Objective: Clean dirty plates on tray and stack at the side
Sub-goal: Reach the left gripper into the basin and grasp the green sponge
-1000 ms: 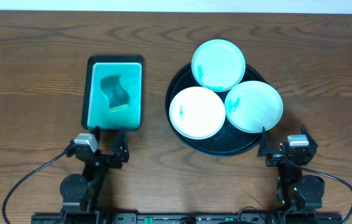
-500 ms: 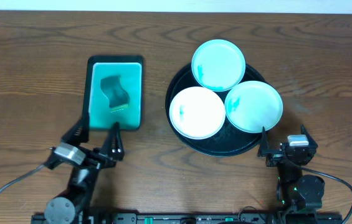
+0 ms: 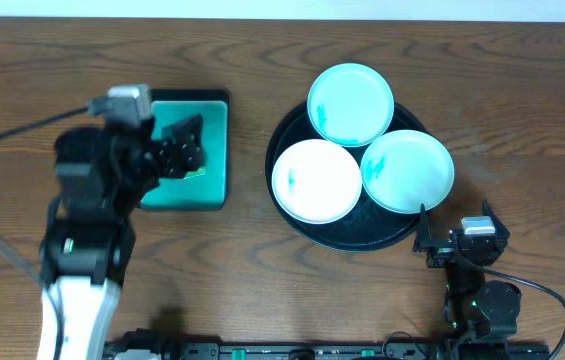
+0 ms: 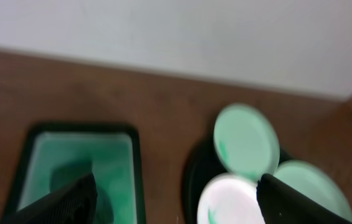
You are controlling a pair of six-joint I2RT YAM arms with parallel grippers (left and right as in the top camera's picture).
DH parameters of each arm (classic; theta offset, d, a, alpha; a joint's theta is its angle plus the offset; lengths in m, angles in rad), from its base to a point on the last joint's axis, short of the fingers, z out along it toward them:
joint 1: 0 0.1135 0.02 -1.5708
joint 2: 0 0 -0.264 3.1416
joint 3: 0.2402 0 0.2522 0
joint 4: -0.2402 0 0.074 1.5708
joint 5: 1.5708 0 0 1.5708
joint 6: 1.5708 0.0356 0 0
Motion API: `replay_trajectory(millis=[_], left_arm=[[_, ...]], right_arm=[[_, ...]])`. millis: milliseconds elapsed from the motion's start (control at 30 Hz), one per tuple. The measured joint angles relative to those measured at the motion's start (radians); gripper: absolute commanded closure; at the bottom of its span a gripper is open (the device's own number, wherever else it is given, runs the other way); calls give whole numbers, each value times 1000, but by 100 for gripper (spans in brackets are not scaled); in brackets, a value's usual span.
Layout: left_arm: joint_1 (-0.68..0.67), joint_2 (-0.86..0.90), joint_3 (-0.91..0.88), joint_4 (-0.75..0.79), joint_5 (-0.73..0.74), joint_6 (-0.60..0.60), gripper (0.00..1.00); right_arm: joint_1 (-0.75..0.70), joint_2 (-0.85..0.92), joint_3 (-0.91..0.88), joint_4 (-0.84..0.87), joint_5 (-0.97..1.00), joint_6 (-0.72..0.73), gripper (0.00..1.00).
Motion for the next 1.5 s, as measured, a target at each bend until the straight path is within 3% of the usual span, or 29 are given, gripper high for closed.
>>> replay_trajectory(millis=[133,233,300,767,1200,1500], left_arm=[[0,178,129,-209,-19,-7,17],[0,320,273,-375,-114,-34,17],[0,404,341,-407,-175,-45,17],[0,779,368,-279,-268,-160,17],[0,935,368,-259,-372,-266,18],[0,937,368,-260,-340,-273,19]], right_arm=[[0,0,0,0,0,0,1],[0,0,0,0,0,0,1],[0,1,0,0,0,0,1],[0,1,0,0,0,0,1],[0,1,0,0,0,0,1],[0,1,0,0,0,0,1]])
